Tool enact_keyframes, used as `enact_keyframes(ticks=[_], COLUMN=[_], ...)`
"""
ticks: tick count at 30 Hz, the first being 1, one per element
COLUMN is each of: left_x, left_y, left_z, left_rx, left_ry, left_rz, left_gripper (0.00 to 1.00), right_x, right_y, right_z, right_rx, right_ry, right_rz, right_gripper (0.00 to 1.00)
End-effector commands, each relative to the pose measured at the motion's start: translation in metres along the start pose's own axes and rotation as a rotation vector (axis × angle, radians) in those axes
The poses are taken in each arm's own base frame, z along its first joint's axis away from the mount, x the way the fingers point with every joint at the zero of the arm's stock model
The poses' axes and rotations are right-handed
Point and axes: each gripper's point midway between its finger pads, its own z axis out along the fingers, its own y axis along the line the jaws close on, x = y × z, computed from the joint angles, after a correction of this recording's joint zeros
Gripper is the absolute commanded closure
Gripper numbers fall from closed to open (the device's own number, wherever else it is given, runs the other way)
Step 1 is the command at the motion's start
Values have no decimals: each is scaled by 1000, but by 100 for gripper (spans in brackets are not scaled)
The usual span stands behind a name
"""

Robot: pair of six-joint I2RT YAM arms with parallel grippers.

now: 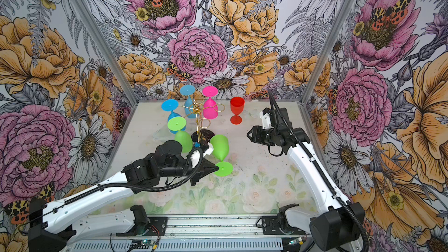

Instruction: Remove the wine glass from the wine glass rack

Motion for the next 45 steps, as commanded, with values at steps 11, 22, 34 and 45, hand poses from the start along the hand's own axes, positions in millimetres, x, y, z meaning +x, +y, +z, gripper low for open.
enact_keyframes(ticks=[11, 22, 34, 45], left_x=[41, 62, 68, 65], left_y=[37, 46, 53, 60], left_z=[23, 32, 34, 34], left_rx=[-296, -423, -585, -685], left_ry=[188, 330, 419, 440], left_rz=[589, 930, 1248, 1347], left_gripper=[100, 100, 100, 100], right_x=[-19, -32, -36, -16], right_y=[17, 54, 86, 87], right_z=[4, 0, 2, 9], right_rx=[-23, -168, -293, -294], right_ry=[15, 39, 95, 178], right_rz=[-38, -77, -111, -139], right_gripper=[48, 43, 41, 41])
